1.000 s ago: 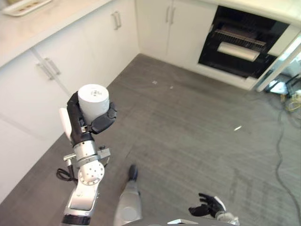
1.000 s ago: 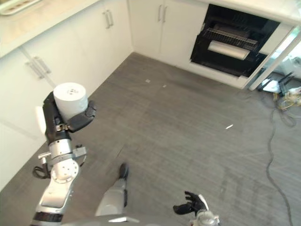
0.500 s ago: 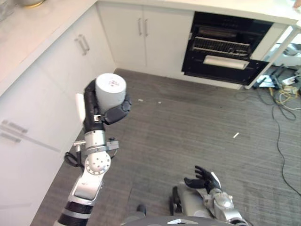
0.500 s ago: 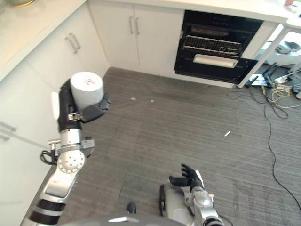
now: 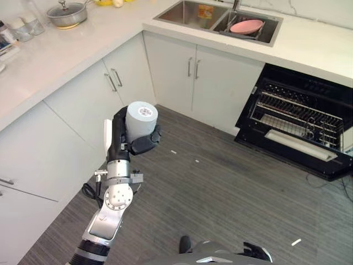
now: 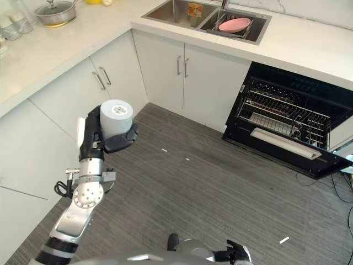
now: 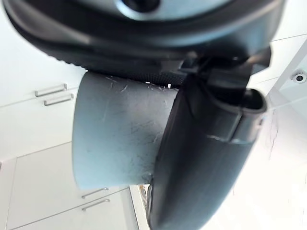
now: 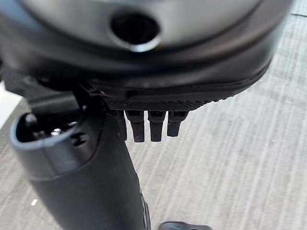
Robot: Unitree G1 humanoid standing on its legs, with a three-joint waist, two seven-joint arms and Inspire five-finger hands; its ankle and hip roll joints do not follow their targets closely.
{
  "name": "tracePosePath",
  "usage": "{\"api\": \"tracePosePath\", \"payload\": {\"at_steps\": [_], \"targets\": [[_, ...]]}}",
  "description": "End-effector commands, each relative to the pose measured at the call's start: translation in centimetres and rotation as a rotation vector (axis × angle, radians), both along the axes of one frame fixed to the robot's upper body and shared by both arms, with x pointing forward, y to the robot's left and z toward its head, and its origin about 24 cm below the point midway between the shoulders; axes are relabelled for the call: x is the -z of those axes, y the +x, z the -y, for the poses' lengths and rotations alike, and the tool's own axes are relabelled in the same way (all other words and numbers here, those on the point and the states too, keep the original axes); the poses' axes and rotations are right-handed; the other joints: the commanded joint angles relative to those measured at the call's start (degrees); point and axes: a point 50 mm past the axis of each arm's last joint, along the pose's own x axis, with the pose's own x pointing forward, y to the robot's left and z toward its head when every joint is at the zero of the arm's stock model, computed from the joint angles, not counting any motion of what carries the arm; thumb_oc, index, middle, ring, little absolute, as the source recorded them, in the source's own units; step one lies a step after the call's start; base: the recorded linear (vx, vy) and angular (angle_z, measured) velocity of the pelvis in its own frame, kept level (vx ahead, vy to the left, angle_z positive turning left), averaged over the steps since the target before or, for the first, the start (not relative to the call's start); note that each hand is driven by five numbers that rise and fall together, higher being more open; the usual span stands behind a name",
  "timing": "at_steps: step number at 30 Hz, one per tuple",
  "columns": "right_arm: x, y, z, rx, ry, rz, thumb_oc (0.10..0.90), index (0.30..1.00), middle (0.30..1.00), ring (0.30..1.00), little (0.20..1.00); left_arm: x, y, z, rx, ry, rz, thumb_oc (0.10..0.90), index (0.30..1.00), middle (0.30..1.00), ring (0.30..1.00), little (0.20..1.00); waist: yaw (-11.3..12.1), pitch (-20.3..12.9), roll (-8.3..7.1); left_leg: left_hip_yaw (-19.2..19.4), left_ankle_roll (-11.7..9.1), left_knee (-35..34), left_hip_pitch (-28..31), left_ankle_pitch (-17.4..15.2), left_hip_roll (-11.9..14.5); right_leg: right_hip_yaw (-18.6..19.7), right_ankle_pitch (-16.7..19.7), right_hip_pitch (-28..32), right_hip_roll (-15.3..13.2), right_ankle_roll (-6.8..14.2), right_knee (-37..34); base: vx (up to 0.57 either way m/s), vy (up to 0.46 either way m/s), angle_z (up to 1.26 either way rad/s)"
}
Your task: Place the dishes in the dishwasher.
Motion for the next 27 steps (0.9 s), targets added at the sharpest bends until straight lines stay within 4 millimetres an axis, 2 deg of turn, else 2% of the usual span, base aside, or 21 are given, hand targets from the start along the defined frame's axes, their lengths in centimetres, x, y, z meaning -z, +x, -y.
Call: {"api": "tracePosePath", "payload": {"at_steps": [1, 2, 4, 6, 7, 13, 14, 19, 20, 21, 22, 26, 27], "targets": [[-0.6, 0.7, 1.2, 0.022, -0.035, 0.064, 0.800, 0.900, 0.900, 0.900, 0.900, -5.8, -0.3, 1.1, 0.089, -0.053, 0.325, 0.400, 0.300, 0.300, 0.300, 0.300, 0.2, -2.6, 0.72, 5.0, -0.3, -21.3, 5.0, 5.2, 4.7, -1.2, 10.0, 5.9, -7.0, 3.1, -19.3, 0.39, 0.037, -0.55], [-0.7, 1.2, 0.9, 0.005, -0.031, 0.077, 0.800, 0.900, 0.900, 0.900, 0.900, -5.6, -0.3, 1.1, 0.086, -0.060, 0.317, 0.400, 0.300, 0.300, 0.300, 0.300, 0.7, -2.8, 0.43, 5.0, 1.4, -24.9, 4.3, 3.4, 5.3, -0.7, 9.6, 6.5, -7.3, 3.4, -19.3, 0.39, 0.091, -0.20], [-0.9, 1.8, 0.6, -0.035, -0.033, 0.093, 0.800, 0.900, 0.900, 0.900, 0.900, -5.4, -0.5, 0.8, 0.075, -0.040, 0.305, 0.400, 0.300, 0.300, 0.300, 0.300, 1.9, -2.8, 0.50, 3.5, 2.7, -33.0, 4.4, 1.7, 6.5, 1.0, 8.1, 7.6, -7.1, 4.1, -19.3, 0.37, 0.139, -0.47], [-0.8, 1.6, 0.3, -0.073, -0.040, 0.085, 0.800, 0.900, 0.900, 0.900, 0.900, -5.2, -0.6, 0.7, 0.064, -0.035, 0.295, 0.400, 0.300, 0.300, 0.300, 0.300, 3.5, -2.8, 0.94, -0.6, 2.5, -41.2, 2.6, 5.3, 8.8, 3.6, 6.2, 9.6, -6.4, 4.6, -19.3, 0.42, 0.153, -0.65], [-0.7, 1.4, 0.2, -0.080, -0.045, 0.078, 0.800, 0.900, 0.900, 0.900, 0.900, -5.1, -0.7, 0.7, 0.063, -0.038, 0.292, 0.400, 0.300, 0.300, 0.300, 0.300, 3.9, -2.7, 1.37, -2.3, 1.7, -45.1, 1.4, 7.5, 9.9, 4.9, 4.9, 10.7, -6.0, 4.7, -19.3, 0.30, 0.088, -0.82], [-0.7, 1.3, 0.2, -0.081, -0.046, 0.077, 0.800, 0.900, 0.900, 0.900, 0.900, -5.0, -0.7, 0.7, 0.063, -0.038, 0.291, 0.400, 0.300, 0.300, 0.300, 0.300, 4.0, -2.6, 1.33, -2.2, 1.6, -46.1, 2.3, 7.8, 9.9, 4.9, 4.6, 11.1, -6.0, 4.6, -19.3, 0.11, 0.078, -0.34], [-0.5, -0.2, 1.0, -0.046, -0.065, 0.037, 0.800, 0.900, 0.900, 0.900, 0.900, -4.5, -1.1, 0.0, 0.023, -0.031, 0.277, 0.400, 0.300, 0.300, 0.300, 0.300, 5.2, -2.7, 2.75, -8.3, -1.8, -48.4, -3.7, 10.6, 12.1, 13.5, 1.5, 15.0, -6.4, 5.1, -19.3, 0.50, 0.432, 0.04], [-0.5, -0.3, 1.0, -0.046, -0.066, 0.035, 0.800, 0.900, 0.900, 0.900, 0.900, -4.5, -1.1, 0.0, 0.023, -0.032, 0.275, 0.400, 0.300, 0.300, 0.300, 0.300, 5.3, -2.8, 2.53, -8.0, -1.9, -48.4, -3.3, 10.0, 12.0, 13.5, 1.1, 15.3, -6.6, 5.0, -19.3, 0.11, 0.085, -1.11], [-0.5, -0.2, 1.0, -0.046, -0.065, 0.036, 0.800, 0.900, 0.900, 0.900, 0.900, -4.5, -1.1, 0.0, 0.023, -0.031, 0.276, 0.400, 0.300, 0.300, 0.300, 0.300, 5.5, -2.7, 2.73, -8.1, -1.8, -48.4, -3.6, 10.6, 12.2, 13.7, 1.6, 15.0, -6.4, 5.1, -19.3, 0.24, 0.776, -0.12], [-1.1, 0.9, 1.5, 0.059, -0.087, 0.117, 0.800, 0.900, 0.900, 0.900, 0.900, -5.0, -0.6, 0.3, 0.057, 0.000, 0.299, 0.400, 0.300, 0.300, 0.300, 0.300, 2.1, -5.9, 1.65, -5.1, 0.5, -48.4, 3.0, 7.5, 8.9, 20.2, 5.4, 11.3, -12.7, 10.6, -16.7, 0.21, 0.787, 0.13], [-1.1, 0.9, 1.5, 0.060, -0.087, 0.117, 0.800, 0.900, 0.900, 0.900, 0.900, -5.0, -0.6, 0.3, 0.057, 0.000, 0.299, 0.400, 0.300, 0.300, 0.300, 0.300, 2.6, -6.0, 1.56, -4.6, 0.6, -48.4, 3.1, 7.4, 8.9, 20.6, 5.4, 11.1, -12.8, 10.7, -16.6, 0.24, 0.780, -0.52], [-1.1, 0.9, 1.5, 0.060, -0.087, 0.117, 0.800, 0.900, 0.900, 0.900, 0.900, -5.0, -0.6, 0.3, 0.058, 0.000, 0.299, 0.400, 0.300, 0.300, 0.300, 0.300, 2.6, -6.0, 1.56, -4.6, 0.6, -48.4, 3.1, 7.4, 9.0, 20.7, 5.4, 11.1, -12.8, 10.7, -16.6, 0.00, 0.001, -1.75], [-1.1, 0.9, 1.5, 0.060, -0.087, 0.117, 0.800, 0.900, 0.900, 0.900, 0.900, -5.0, -0.6, 0.3, 0.058, 0.000, 0.299, 0.400, 0.300, 0.300, 0.300, 0.300, 2.6, -6.0, 1.56, -4.6, 0.6, -48.4, 3.1, 7.4, 9.0, 20.7, 5.4, 11.1, -12.8, 10.7, -16.6, -0.37, 0.757, -0.39]]}}
